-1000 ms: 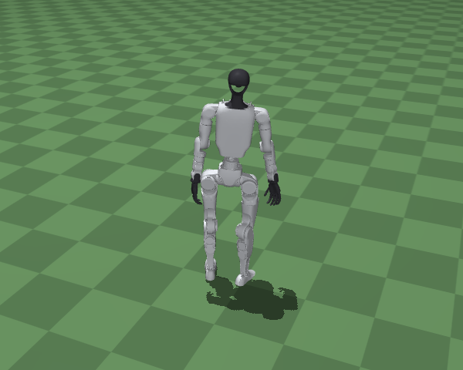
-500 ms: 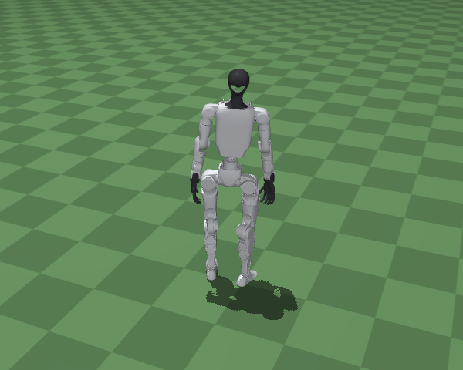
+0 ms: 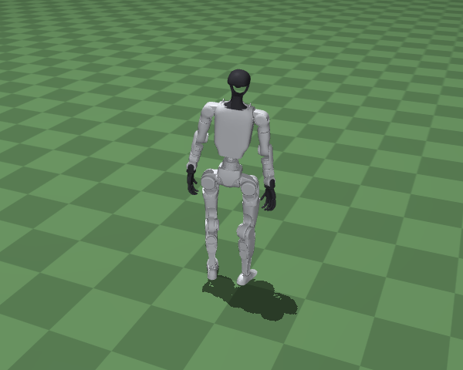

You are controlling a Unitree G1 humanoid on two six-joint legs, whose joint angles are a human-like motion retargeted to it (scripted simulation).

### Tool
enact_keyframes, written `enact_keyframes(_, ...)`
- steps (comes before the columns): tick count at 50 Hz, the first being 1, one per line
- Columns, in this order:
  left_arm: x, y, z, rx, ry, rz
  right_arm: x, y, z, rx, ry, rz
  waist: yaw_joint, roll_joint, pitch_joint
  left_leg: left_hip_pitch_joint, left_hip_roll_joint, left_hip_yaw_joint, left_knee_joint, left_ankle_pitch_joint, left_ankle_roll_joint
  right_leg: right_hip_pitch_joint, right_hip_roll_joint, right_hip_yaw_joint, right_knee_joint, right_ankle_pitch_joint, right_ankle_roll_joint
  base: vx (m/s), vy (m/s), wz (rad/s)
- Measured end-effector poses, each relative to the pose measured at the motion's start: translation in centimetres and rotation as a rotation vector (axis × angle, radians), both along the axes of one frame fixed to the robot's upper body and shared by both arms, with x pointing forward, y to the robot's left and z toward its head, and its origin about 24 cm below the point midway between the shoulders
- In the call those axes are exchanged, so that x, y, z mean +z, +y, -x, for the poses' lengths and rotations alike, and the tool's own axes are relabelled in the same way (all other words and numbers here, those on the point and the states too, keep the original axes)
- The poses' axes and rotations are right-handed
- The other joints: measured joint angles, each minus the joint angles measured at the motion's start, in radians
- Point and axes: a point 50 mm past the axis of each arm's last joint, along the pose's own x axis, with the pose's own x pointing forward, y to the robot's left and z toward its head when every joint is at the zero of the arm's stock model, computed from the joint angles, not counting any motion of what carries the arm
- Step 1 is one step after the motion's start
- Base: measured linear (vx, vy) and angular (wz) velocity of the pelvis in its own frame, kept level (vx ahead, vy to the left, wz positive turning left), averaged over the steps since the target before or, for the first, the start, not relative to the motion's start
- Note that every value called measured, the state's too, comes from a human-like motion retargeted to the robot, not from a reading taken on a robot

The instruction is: In place motions

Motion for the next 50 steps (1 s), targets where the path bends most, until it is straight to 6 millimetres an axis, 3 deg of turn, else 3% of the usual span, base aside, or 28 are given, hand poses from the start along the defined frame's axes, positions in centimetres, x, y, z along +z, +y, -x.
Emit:
enact_keyframes(5, 0.8, 1.6, -8.1, -0.01, -0.27, -0.08, 0.7, -1.1, 4.0, -0.093, 0.089, 0.082, -0.006, -0.008, 0.002, -0.015, -0.002, -0.018, 0.002, 0.01, -0.002, -0.004, -0.007, -0.016, 0.0, 0.001, 0.003, -0.03, 0.04, -0.25)
enact_keyframes(7, 1.5, 1.8, -11.4, 0.006, -0.392, -0.084, 1.3, -1.8, 5.7, -0.156, 0.158, 0.12, 0.199, -0.022, 0.002, 0.003, 0.027, 0.183, -0.006, -0.014, -0.015, -0.056, 0.032, 0.182, 0.04, -0.026, -0.018, -0.05, 0.05, -3.47)
enact_keyframes(8, 1.9, 1.8, -12.9, 0.001, -0.446, -0.083, 1.6, -1.9, 6.9, -0.205, 0.196, 0.134, 0.22, -0.024, 0.001, 0.002, 0.031, 0.194, -0.004, -0.015, -0.016, -0.061, 0.029, 0.195, 0.044, -0.027, -0.014, -0.02, 0.02, -0.41)
enact_keyframes(10, 2.8, 1.0, -15.8, -0.013, -0.55, -0.067, 2.3, -1.9, 9.1, -0.313, 0.257, 0.172, 0.064, -0.013, 0.012, -0.024, 0.004, 0.013, 0.005, 0.013, -0.004, -0.014, -0.013, 0.018, 0.012, -0.007, 0.011, 0.02, 0.0, 3.38)
enact_keyframes(12, 3.5, 0.5, -17.7, 0.0, -0.638, -0.051, 2.8, -2.2, 10.5, -0.348, 0.287, 0.214, -0.004, -0.015, 0.02, -0.031, -0.017, -0.058, 0.005, 0.029, 0.001, 0.015, -0.017, -0.057, -0.01, -0.003, 0.008, -0.01, 0.01, 1.94)
enact_keyframes(14, 4.0, 0.0, -18.9, 0.008, -0.707, -0.034, 3.1, -2.5, 11.2, -0.363, 0.293, 0.247, 0.027, -0.013, 0.024, -0.03, -0.012, -0.031, 0.002, 0.029, 0.0, 0.014, -0.015, -0.03, -0.005, -0.011, 0.012, -0.01, 0.01, -0.14)
enact_keyframes(17, 4.0, -0.7, -19.0, 0.008, -0.743, -0.014, 3.2, -2.4, 11.6, -0.411, 0.284, 0.268, 0.033, -0.005, 0.028, -0.034, -0.014, -0.044, 0.0, 0.033, 0.0, 0.015, -0.019, -0.043, -0.006, -0.01, 0.016, -0.01, 0.01, 0.07)
enact_keyframes(20, 2.9, -1.5, -16.9, 0.018, -0.689, 0.0, 2.8, -2.0, 10.7, -0.473, 0.245, 0.271, 0.044, 0.003, 0.03, -0.038, -0.015, -0.053, -0.001, 0.035, -0.001, 0.013, -0.021, -0.052, -0.008, -0.007, 0.018, 0.0, 0.0, 0.0)
enact_keyframes(24, 0.5, -2.4, -10.5, 0.067, -0.494, -0.006, 1.4, -1.2, 6.0, -0.445, 0.12, 0.274, 0.063, 0.014, 0.038, -0.031, -0.015, -0.053, -0.005, 0.035, -0.003, 0.013, -0.019, -0.055, -0.01, -0.002, 0.016, 0.0, 0.0, 0.0)
enact_keyframes(27, -0.7, -2.9, -3.4, 0.14, -0.285, -0.052, 0.4, -0.1, -0.2, -0.215, -0.02, 0.192, 0.071, 0.018, 0.043, -0.015, -0.013, -0.043, -0.012, 0.035, -0.002, 0.015, -0.013, -0.047, -0.008, 0.0, 0.011, 0.0, 0.0, 0.0)
enact_keyframes(30, -0.6, -4.2, 4.8, 0.268, -0.047, -0.094, 0.0, 2.4, -7.7, 0.048, -0.173, 0.03, 0.06, 0.018, 0.045, -0.002, -0.009, -0.033, -0.015, 0.03, -0.004, 0.015, -0.005, -0.03, -0.004, -0.002, 0.003, -0.01, -0.04, -0.19)
enact_keyframes(34, 2.0, -7.8, 15.0, 0.506, 0.283, -0.057, 1.4, 7.5, -16.1, 0.209, -0.391, -0.219, 0.028, 0.027, 0.033, 0.01, 0.003, -0.009, -0.017, 0.017, -0.005, 0.004, 0.011, -0.001, 0.002, -0.003, -0.003, 0.01, -0.02, -0.31)
enact_keyframes(37, 4.6, -10.7, 20.1, 0.62, 0.458, -0.013, 3.3, 11.3, -20.1, 0.216, -0.517, -0.393, 0.009, 0.034, 0.028, 0.019, 0.012, 0.013, -0.017, 0.007, -0.006, -0.003, 0.022, 0.019, 0.005, -0.004, -0.008, 0.01, -0.01, -0.36)
enact_keyframes(40, 6.0, -12.5, 22.3, 0.662, 0.523, 0.007, 4.9, 14.0, -22.2, 0.192, -0.59, -0.537, -0.008, 0.037, 0.029, 0.024, 0.017, 0.022, -0.014, -0.001, -0.007, -0.005, 0.029, 0.034, 0.009, -0.007, -0.012, 0.0, 0.0, -0.08)
enact_keyframes(44, 5.9, -12.5, 22.1, 0.686, 0.521, -0.008, 5.5, 14.6, -22.6, 0.196, -0.616, -0.602, -0.022, 0.031, 0.017, 0.021, 0.016, 0.012, -0.01, -0.003, -0.009, -0.001, 0.031, 0.028, 0.009, -0.012, -0.015, 0.0, -0.01, 0.05)
enact_keyframes(47, 4.2, -10.9, 19.5, 0.682, 0.436, -0.033, 4.4, 12.9, -21.0, 0.205, -0.586, -0.546, -0.019, 0.022, 0.003, 0.012, 0.013, -0.002, -0.007, -0.001, -0.011, 0.001, 0.028, 0.013, 0.006, -0.016, -0.015, 0.01, -0.05, 0.25)
enact_keyframes(50, 1.8, -8.5, 14.4, 0.648, 0.279, -0.057, 2.4, 9.7, -17.5, 0.184, -0.492, -0.41, 0.002, 0.012, -0.011, 0.001, 0.012, -0.012, -0.002, 0.0, -0.012, 0.002, 0.025, 0.002, 0.004, -0.019, -0.014, 0.01, -0.03, 0.13)
